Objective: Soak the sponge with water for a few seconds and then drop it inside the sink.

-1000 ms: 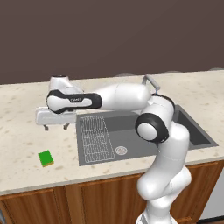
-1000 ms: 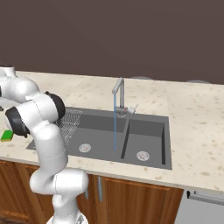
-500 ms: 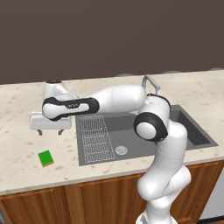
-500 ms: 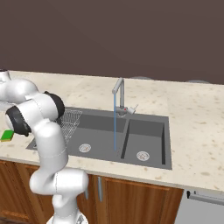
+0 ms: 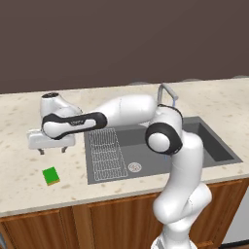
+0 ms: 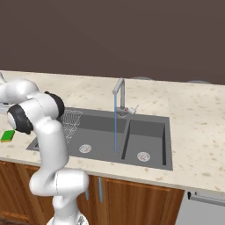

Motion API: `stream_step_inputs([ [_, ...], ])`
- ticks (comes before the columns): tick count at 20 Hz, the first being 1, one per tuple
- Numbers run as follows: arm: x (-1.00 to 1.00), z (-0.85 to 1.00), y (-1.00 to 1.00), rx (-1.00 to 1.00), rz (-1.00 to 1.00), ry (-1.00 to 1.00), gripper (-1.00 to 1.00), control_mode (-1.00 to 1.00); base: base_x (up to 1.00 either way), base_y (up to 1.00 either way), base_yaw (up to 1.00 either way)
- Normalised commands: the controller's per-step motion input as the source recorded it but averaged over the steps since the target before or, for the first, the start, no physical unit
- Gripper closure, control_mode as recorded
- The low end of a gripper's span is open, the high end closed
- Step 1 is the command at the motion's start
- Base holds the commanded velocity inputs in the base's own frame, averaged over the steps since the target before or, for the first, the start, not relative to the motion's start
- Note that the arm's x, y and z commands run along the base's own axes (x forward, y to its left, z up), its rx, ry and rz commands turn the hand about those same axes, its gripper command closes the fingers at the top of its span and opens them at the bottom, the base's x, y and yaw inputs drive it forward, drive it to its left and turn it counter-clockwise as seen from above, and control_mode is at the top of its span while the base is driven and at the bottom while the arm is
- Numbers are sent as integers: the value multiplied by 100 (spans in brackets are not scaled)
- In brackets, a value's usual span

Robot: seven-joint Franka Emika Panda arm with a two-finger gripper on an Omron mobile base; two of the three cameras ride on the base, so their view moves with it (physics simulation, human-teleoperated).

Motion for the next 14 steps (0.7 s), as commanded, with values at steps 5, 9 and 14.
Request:
stream_step_inputs([
  [5,0,0,19,-9,0,0,-100,-100,0,0,0],
  [9,1,-6,4,-2,0,0,-100,-100,0,0,0],
  [14,5,-17,0,0,0,0,-100,-100,0,0,0],
])
